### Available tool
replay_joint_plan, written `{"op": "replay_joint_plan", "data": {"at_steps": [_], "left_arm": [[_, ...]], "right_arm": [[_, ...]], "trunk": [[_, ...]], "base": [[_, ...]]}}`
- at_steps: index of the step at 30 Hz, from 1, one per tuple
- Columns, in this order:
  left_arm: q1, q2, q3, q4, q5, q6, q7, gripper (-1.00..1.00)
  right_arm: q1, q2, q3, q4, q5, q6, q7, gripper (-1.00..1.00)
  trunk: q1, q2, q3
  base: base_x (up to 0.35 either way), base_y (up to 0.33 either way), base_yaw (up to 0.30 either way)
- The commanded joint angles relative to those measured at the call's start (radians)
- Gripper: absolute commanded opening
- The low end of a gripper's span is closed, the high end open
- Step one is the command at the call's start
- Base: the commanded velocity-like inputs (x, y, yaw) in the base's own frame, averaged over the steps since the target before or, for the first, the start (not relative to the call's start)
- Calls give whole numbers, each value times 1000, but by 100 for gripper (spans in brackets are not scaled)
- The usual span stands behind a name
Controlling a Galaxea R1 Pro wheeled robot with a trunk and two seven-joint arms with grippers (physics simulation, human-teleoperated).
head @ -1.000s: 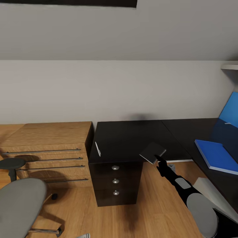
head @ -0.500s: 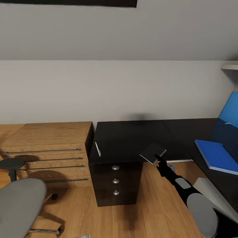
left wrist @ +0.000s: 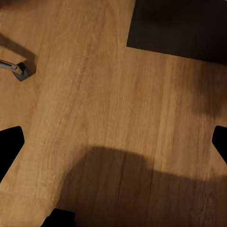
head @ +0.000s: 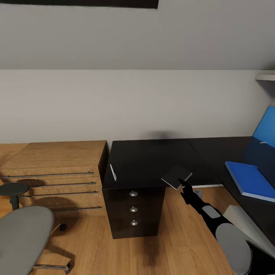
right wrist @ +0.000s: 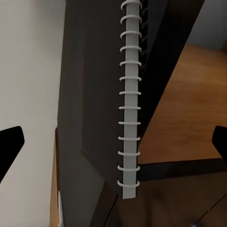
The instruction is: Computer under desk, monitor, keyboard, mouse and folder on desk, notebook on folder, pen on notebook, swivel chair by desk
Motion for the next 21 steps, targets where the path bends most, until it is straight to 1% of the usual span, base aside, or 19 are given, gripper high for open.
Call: {"op": "replay_joint_plan", "data": {"at_steps": [1,11,21], "left_arm": [[0,1,-5,-1,10,-7,6,100],[0,2,-5,-2,9,-7,7,100],[0,2,-5,-2,10,-6,8,100]], "right_arm": [[0,0,-4,0,-7,9,1,100],[0,0,-4,2,-7,9,-1,100],[0,1,-4,3,-9,10,-19,100]], "trunk": [[0,0,-1],[0,0,-1],[0,0,-1]], "base": [[0,0,0],[0,0,0],[0,0,0]]}}
